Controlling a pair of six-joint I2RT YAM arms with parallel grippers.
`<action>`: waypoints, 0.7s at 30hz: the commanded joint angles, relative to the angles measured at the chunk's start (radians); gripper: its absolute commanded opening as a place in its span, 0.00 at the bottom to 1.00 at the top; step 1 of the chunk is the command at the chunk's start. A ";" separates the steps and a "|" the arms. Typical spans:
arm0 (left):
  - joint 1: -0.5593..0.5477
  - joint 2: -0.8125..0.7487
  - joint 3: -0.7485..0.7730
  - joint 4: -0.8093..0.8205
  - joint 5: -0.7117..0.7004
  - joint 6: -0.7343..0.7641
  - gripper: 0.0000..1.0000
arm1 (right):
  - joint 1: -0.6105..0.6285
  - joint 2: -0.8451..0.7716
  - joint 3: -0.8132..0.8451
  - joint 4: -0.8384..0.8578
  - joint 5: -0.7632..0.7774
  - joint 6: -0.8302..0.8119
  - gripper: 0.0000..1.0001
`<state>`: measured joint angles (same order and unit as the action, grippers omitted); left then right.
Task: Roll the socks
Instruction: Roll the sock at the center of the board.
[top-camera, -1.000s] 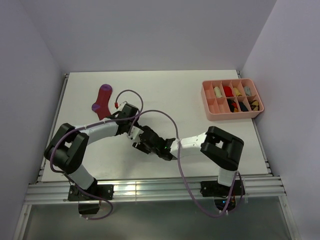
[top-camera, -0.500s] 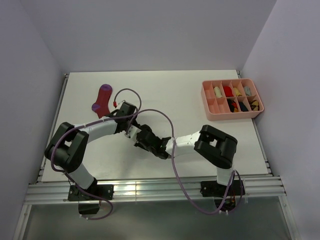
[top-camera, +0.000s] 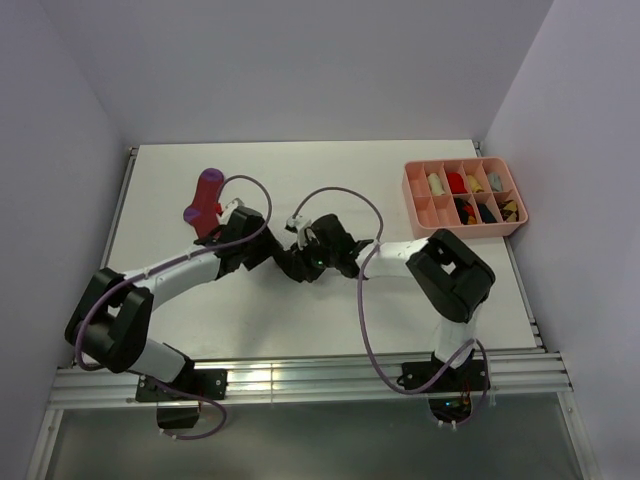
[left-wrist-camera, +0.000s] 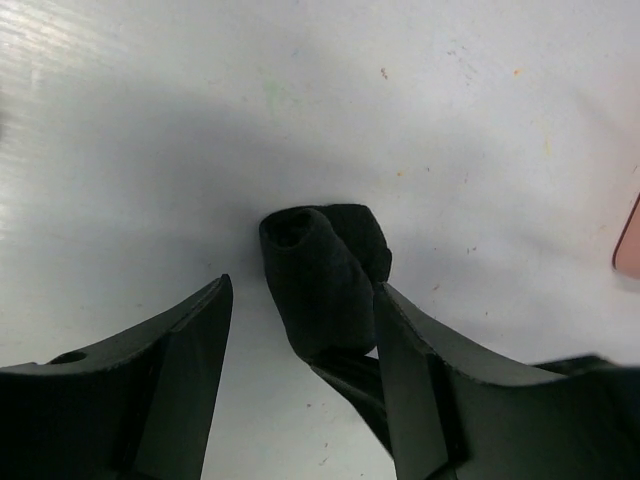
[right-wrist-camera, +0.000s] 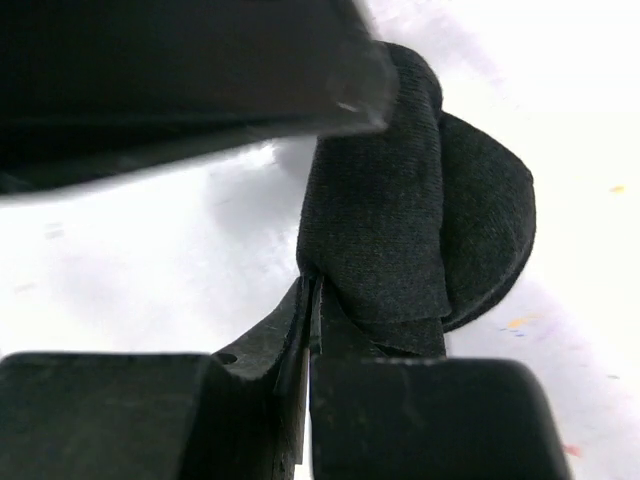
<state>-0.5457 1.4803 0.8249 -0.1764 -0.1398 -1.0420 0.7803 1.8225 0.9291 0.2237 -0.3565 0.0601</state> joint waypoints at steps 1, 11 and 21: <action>0.004 -0.060 -0.047 0.086 -0.023 -0.021 0.63 | -0.065 0.023 -0.013 0.031 -0.301 0.153 0.00; 0.000 -0.037 -0.138 0.233 0.045 -0.038 0.62 | -0.203 0.165 0.016 0.227 -0.604 0.431 0.00; -0.039 0.081 -0.104 0.304 0.042 -0.036 0.61 | -0.277 0.304 -0.029 0.580 -0.734 0.780 0.00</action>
<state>-0.5694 1.5368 0.6910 0.0727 -0.1043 -1.0782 0.5251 2.0983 0.9195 0.6605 -1.0424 0.7116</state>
